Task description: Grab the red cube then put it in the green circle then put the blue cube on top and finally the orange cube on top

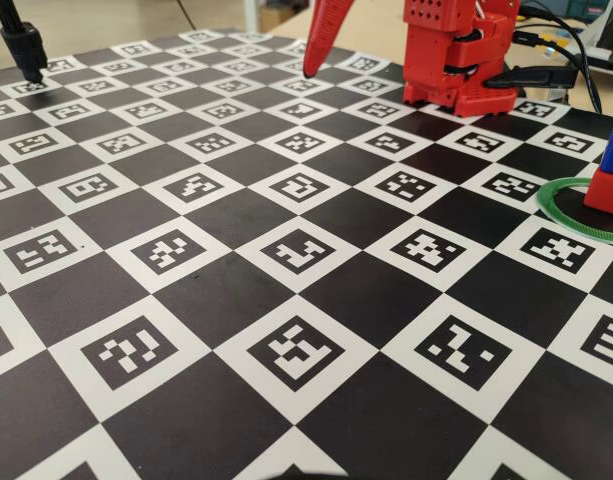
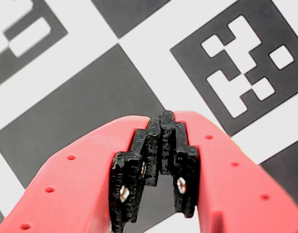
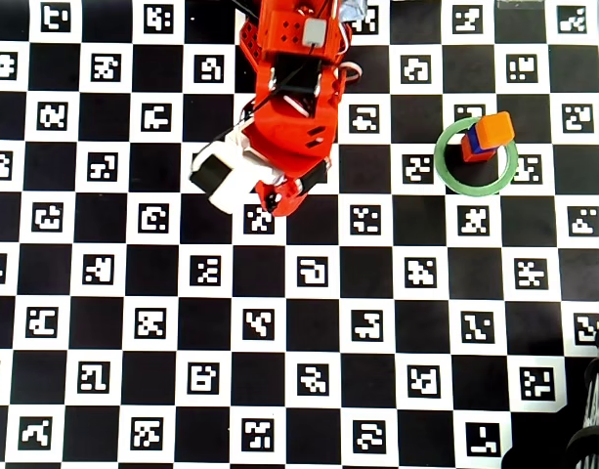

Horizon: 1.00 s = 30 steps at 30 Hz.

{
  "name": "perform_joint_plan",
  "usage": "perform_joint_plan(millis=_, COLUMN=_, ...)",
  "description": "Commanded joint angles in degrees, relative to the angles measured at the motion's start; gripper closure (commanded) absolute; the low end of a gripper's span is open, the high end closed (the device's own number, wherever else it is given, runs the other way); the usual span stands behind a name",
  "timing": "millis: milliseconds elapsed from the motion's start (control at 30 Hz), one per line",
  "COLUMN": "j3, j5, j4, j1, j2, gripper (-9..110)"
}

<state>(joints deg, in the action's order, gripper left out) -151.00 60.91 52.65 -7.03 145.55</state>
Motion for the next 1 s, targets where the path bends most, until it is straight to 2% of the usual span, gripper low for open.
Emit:
perform_joint_plan(millis=0, j3=-2.11, j5=4.48, j4=-2.11, j1=0.35, j2=8.00, gripper=107)
perform_joint_plan(millis=267, j3=-24.08, j5=15.73, j4=-12.04, j1=-2.81, j2=25.93, gripper=107)
perform_joint_plan(millis=433, j3=-31.20, j5=19.07, j4=-11.95, j1=-3.69, j2=32.52, gripper=107)
perform_joint_plan(millis=533, j3=-31.20, j5=18.63, j4=-6.24, j1=-2.90, j2=34.80, gripper=107)
perform_joint_plan(millis=700, j3=-31.20, j5=21.97, j4=7.38, j1=-2.46, j2=40.17, gripper=107)
perform_joint_plan(millis=967, j3=-31.20, j5=28.30, j4=22.94, j1=-1.14, j2=45.70, gripper=107)
